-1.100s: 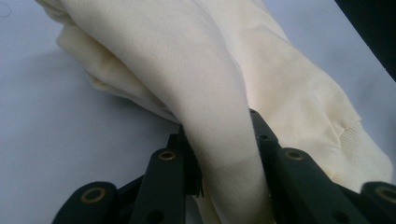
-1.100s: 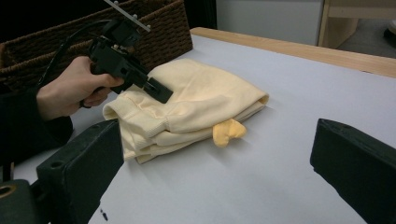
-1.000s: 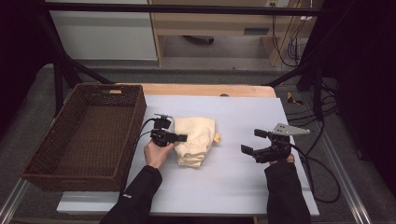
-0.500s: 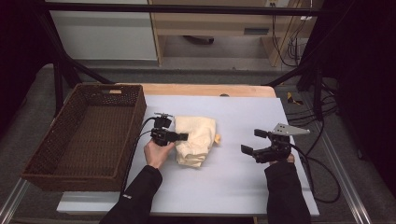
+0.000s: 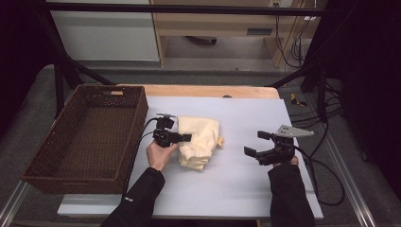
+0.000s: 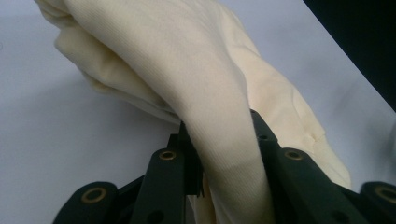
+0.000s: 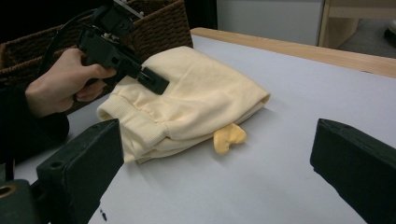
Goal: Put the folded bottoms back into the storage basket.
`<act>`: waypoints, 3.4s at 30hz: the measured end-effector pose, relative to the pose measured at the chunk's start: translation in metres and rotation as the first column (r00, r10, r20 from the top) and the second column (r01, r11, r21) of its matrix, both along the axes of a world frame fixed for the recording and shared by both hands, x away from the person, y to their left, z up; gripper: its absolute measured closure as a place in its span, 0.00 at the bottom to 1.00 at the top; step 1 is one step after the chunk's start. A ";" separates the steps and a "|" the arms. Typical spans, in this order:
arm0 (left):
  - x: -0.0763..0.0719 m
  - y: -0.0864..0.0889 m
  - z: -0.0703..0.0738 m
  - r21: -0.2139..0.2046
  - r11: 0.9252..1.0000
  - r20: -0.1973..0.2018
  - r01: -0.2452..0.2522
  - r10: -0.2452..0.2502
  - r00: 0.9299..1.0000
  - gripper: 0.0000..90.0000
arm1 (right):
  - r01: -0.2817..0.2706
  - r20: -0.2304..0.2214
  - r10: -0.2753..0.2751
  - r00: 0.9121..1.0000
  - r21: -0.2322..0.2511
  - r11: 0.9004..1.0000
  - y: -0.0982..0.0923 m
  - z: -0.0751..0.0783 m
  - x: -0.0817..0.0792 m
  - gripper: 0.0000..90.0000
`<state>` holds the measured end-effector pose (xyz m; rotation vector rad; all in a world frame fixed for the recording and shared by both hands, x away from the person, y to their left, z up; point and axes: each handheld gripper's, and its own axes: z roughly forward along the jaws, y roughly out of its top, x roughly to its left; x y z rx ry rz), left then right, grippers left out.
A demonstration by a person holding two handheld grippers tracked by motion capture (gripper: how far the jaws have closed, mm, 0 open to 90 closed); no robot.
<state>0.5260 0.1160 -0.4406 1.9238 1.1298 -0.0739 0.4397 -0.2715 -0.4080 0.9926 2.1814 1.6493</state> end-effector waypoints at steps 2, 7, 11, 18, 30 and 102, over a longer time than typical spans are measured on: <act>-0.001 -0.001 0.002 0.001 1.000 0.002 0.001 -0.001 1.000 0.80 | 0.000 0.000 0.000 1.000 0.000 1.000 0.000 0.000 0.000 0.03; -0.002 -0.002 0.005 0.002 1.000 0.010 0.006 -0.006 1.000 0.80 | 0.000 0.000 0.000 1.000 0.000 1.000 0.000 0.000 0.000 0.03; -0.003 -0.003 0.008 -0.005 1.000 0.014 0.008 -0.008 1.000 0.80 | 0.000 0.000 0.000 1.000 0.000 1.000 0.000 0.000 0.000 0.03; -0.005 -0.004 0.012 -0.011 1.000 0.026 0.015 -0.015 1.000 0.80 | 0.000 0.000 0.000 1.000 -0.001 1.000 0.000 0.000 0.000 0.03; -0.009 -0.007 0.019 -0.022 0.999 0.045 0.023 -0.022 0.999 0.81 | 0.000 0.001 0.000 1.000 0.000 1.000 0.000 0.000 0.000 0.03; -0.044 0.021 0.108 -0.068 0.994 0.198 0.087 -0.071 0.978 0.82 | 0.002 0.001 -0.002 1.000 0.000 1.000 0.000 0.000 -0.001 0.03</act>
